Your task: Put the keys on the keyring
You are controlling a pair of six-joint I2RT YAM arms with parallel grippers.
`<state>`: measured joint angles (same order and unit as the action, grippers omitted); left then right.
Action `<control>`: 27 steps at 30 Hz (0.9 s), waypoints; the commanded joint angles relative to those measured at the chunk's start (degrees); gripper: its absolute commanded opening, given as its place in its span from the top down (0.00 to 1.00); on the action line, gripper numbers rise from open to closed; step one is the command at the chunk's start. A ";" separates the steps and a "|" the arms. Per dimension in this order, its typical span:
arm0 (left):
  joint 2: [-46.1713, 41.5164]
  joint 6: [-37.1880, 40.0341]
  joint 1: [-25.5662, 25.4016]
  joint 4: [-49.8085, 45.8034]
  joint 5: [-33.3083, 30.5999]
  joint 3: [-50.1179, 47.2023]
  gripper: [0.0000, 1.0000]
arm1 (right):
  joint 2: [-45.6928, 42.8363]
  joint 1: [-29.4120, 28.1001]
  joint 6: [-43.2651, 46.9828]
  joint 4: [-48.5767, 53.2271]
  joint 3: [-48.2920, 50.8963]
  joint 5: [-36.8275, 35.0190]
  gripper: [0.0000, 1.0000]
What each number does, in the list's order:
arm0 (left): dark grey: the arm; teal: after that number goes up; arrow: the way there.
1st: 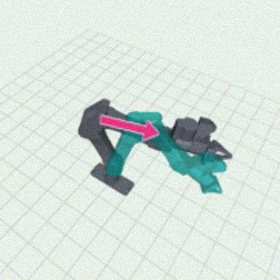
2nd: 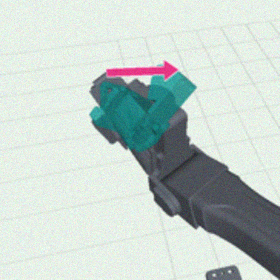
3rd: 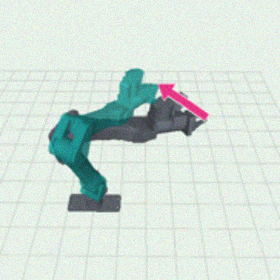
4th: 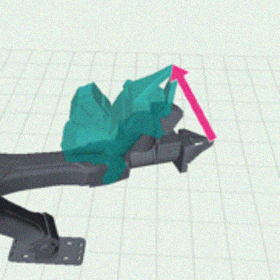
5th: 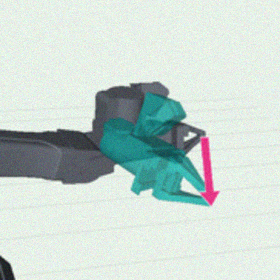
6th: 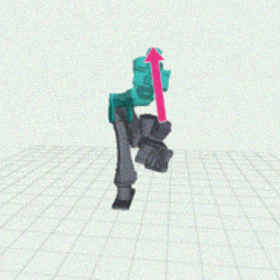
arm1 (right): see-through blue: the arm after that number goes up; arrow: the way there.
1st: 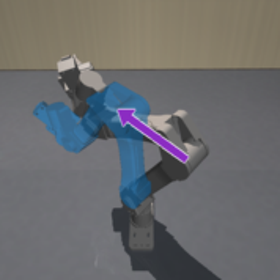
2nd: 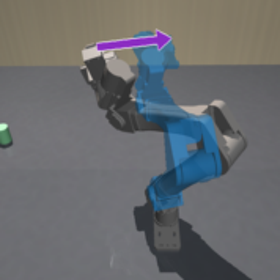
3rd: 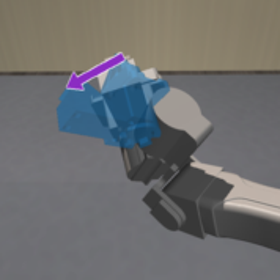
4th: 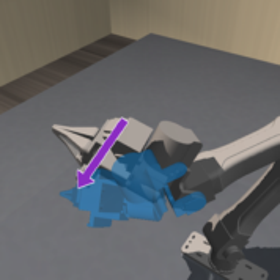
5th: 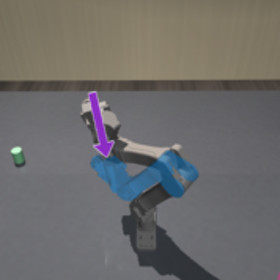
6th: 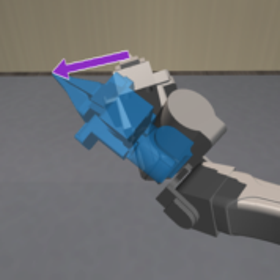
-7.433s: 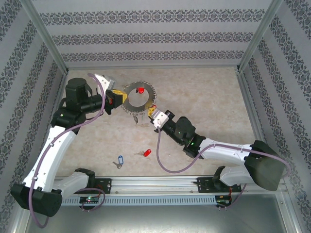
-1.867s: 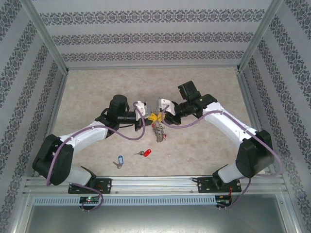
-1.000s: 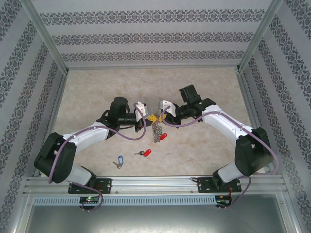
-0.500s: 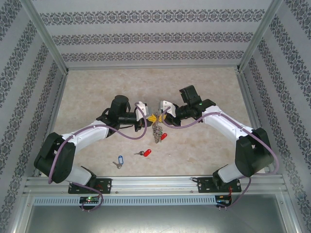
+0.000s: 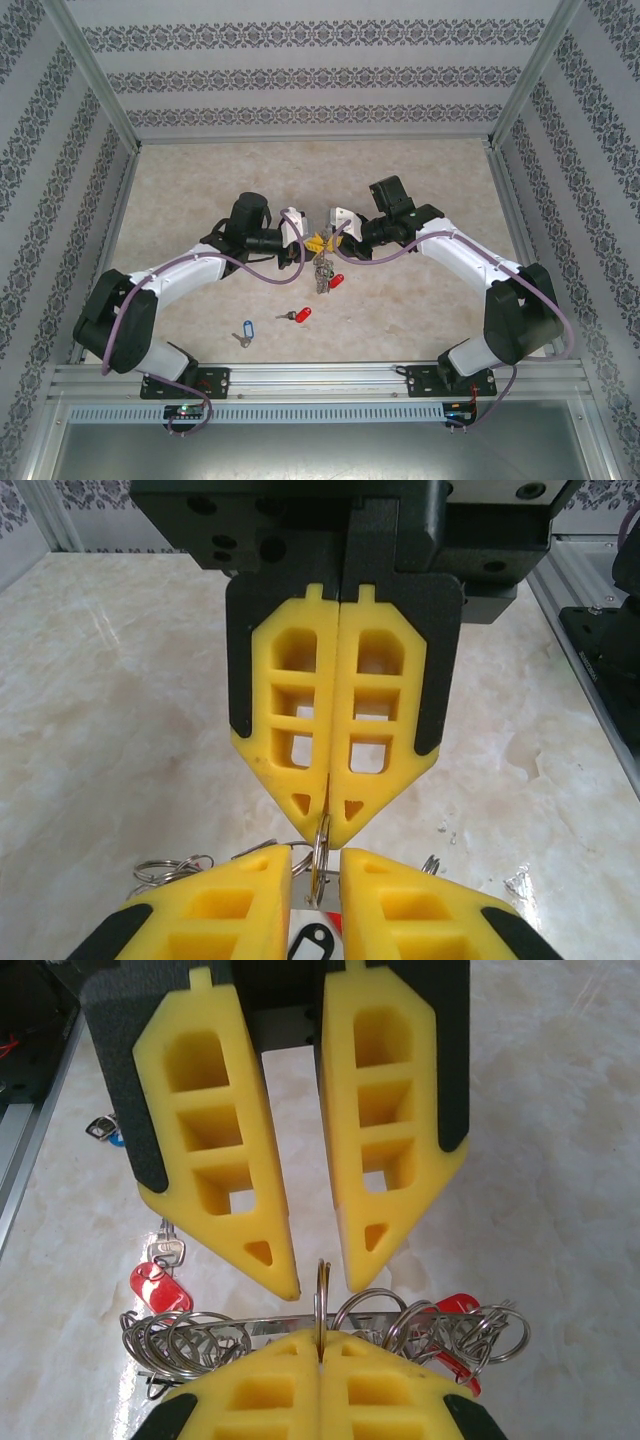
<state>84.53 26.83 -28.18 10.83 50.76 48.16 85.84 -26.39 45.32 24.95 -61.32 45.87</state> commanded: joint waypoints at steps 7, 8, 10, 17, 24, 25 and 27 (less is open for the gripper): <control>0.38 3.31 -0.47 -3.57 0.63 1.90 0.80 | -2.22 0.02 0.91 -0.94 0.76 1.18 1.00; 0.23 2.85 -0.45 -2.87 0.49 1.80 0.81 | -2.18 0.03 0.91 -0.87 0.67 1.07 1.00; 0.35 2.73 -0.47 -2.72 0.54 2.18 0.82 | -2.34 -0.06 0.96 -0.76 0.62 1.07 1.00; 0.82 2.25 -0.50 -2.21 1.25 2.60 0.82 | -2.08 -0.17 0.74 -0.69 0.48 1.07 1.00; 0.74 3.24 -0.55 -4.00 0.81 2.88 0.81 | -2.30 -0.32 0.22 -1.13 0.26 1.33 1.00; 0.82 3.10 -0.51 -3.97 0.91 3.03 0.81 | -2.34 -0.39 0.21 -1.13 0.17 1.25 1.00; 1.07 3.18 -0.53 -3.93 0.89 3.39 0.82 | -2.27 -0.50 0.14 -1.14 0.15 1.24 1.00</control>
<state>84.84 28.53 -28.18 7.99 50.74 49.43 85.21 -26.39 45.30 24.97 -60.99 45.45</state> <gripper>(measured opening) 0.188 0.051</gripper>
